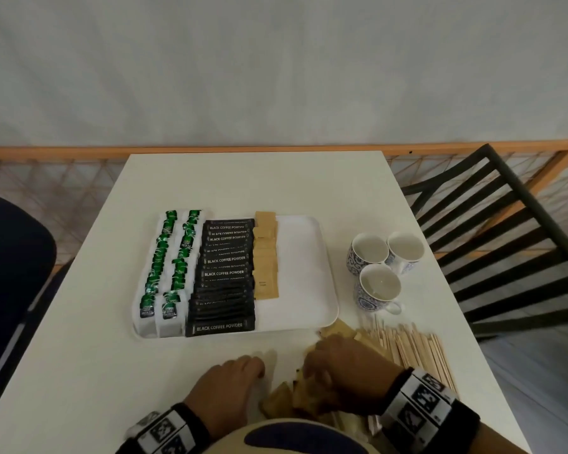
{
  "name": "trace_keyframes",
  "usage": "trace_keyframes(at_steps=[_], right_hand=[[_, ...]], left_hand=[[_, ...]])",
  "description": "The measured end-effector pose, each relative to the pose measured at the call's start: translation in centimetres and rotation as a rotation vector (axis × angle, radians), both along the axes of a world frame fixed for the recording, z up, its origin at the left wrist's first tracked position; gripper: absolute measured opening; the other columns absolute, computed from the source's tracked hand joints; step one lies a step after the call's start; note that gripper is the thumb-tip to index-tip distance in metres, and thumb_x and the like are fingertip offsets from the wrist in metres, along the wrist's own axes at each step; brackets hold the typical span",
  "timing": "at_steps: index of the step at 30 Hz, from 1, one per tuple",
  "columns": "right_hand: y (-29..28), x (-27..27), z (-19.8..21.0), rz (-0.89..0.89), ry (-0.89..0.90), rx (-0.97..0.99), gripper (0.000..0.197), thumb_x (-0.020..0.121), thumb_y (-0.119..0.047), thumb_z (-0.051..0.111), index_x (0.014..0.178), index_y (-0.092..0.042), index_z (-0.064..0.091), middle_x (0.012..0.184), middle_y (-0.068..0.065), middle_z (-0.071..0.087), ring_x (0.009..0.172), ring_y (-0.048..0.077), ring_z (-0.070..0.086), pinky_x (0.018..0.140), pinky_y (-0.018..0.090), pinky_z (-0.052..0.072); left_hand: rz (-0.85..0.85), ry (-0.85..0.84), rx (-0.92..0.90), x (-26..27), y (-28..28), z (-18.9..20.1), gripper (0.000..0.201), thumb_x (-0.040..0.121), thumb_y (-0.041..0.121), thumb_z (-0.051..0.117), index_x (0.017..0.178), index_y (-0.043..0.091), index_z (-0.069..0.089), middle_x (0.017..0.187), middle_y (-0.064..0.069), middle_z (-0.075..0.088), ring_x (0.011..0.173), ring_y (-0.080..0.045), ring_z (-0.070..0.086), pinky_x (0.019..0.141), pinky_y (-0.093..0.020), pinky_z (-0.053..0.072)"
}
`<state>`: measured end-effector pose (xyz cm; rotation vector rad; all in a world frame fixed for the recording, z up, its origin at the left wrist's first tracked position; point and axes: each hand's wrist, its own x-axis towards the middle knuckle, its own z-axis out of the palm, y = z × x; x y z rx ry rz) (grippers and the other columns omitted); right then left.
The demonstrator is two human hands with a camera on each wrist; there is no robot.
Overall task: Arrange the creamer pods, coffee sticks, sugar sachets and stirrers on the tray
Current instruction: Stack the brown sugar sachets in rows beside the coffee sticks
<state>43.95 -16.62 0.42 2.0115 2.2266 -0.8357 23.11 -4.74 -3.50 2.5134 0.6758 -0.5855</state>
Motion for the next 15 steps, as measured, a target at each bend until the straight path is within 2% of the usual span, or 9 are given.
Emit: trace_keyframes(at_steps=[3,5,7,8,9,10,12,13,15], right_hand=[[-1.9,-1.6,-1.7,0.157,-0.037,0.077,0.026,0.089,-0.041,0.050,0.113,-0.031,0.052,0.102,0.004,0.059,0.090,0.026,0.057,0.074,0.044,0.052],[-2.5,-2.6,-3.4,0.246,-0.102,0.110,0.028,0.088,-0.043,0.050,0.114,-0.031,0.047,0.100,0.006,0.059,0.085,0.026,0.060,0.065,0.042,0.054],[-2.5,-3.6,-4.5,0.306,-0.099,0.088,0.036,0.091,-0.042,0.042,0.124,-0.029,0.037,0.113,0.016,0.053,0.097,0.035,0.056,0.076,0.048,0.049],[-2.6,-3.9,-4.8,0.323,-0.091,0.048,0.037,0.094,-0.039,0.040,0.129,-0.029,0.033,0.120,0.019,0.048,0.103,0.038,0.052,0.082,0.051,0.045],[-2.7,-4.1,-5.1,0.307,-0.077,0.043,0.037,0.096,-0.036,0.043,0.131,-0.028,0.033,0.123,0.019,0.046,0.106,0.039,0.049,0.087,0.052,0.044],[-2.8,-4.1,-5.1,0.297,-0.084,0.050,0.037,0.097,-0.033,0.047,0.132,-0.026,0.036,0.123,0.019,0.045,0.107,0.039,0.048,0.090,0.052,0.044],[-3.0,-4.2,-4.6,0.297,-0.072,0.030,0.037,0.096,-0.033,0.051,0.131,-0.024,0.043,0.120,0.018,0.047,0.106,0.037,0.048,0.092,0.050,0.044],[-3.0,-4.0,-4.4,0.306,-0.076,0.050,0.038,0.093,-0.036,0.053,0.128,-0.027,0.045,0.114,0.016,0.050,0.101,0.034,0.052,0.086,0.047,0.048],[-2.9,-4.1,-4.2,0.319,-0.085,0.061,0.042,0.084,-0.043,0.061,0.121,-0.033,0.045,0.098,0.009,0.057,0.084,0.025,0.060,0.068,0.035,0.052]], left_hand=[[-0.097,-0.011,0.069,0.6,-1.2,-0.4,0.077,0.063,0.075,0.029,0.120,0.026,0.044,0.119,0.004,0.048,0.104,-0.018,0.049,0.072,-0.028,0.030],[-0.152,-0.028,0.133,0.7,-1.8,-0.4,0.068,0.068,0.072,0.027,0.113,0.026,0.047,0.110,0.004,0.051,0.096,-0.019,0.053,0.069,-0.027,0.030],[-0.154,0.088,0.098,0.6,-2.1,0.0,0.042,0.068,0.064,0.037,0.093,0.032,0.046,0.085,0.012,0.054,0.070,-0.009,0.059,0.058,-0.021,0.029],[-0.148,0.089,0.125,0.6,-2.1,0.0,0.038,0.061,0.064,0.041,0.085,0.035,0.042,0.076,0.016,0.051,0.059,-0.004,0.056,0.052,-0.017,0.027],[-0.175,0.072,0.157,0.5,-2.3,-0.3,0.040,0.055,0.064,0.045,0.083,0.036,0.041,0.072,0.018,0.049,0.055,-0.001,0.054,0.049,-0.015,0.027],[-0.176,0.055,0.160,0.5,-2.5,-0.3,0.042,0.053,0.061,0.049,0.086,0.035,0.043,0.077,0.018,0.050,0.060,-0.002,0.055,0.050,-0.016,0.032],[-0.079,0.001,0.077,0.7,-2.6,-0.5,0.051,0.063,0.050,0.049,0.109,0.029,0.048,0.103,0.007,0.051,0.089,-0.014,0.056,0.070,-0.027,0.043],[-0.088,-0.011,0.096,0.8,-2.6,-0.8,0.060,0.066,0.050,0.040,0.121,0.026,0.044,0.115,0.003,0.047,0.101,-0.019,0.051,0.079,-0.031,0.041],[-0.081,-0.042,0.089,0.8,-2.9,-0.8,0.077,0.060,0.054,0.021,0.130,0.025,0.038,0.125,0.000,0.040,0.109,-0.022,0.045,0.086,-0.034,0.040]])
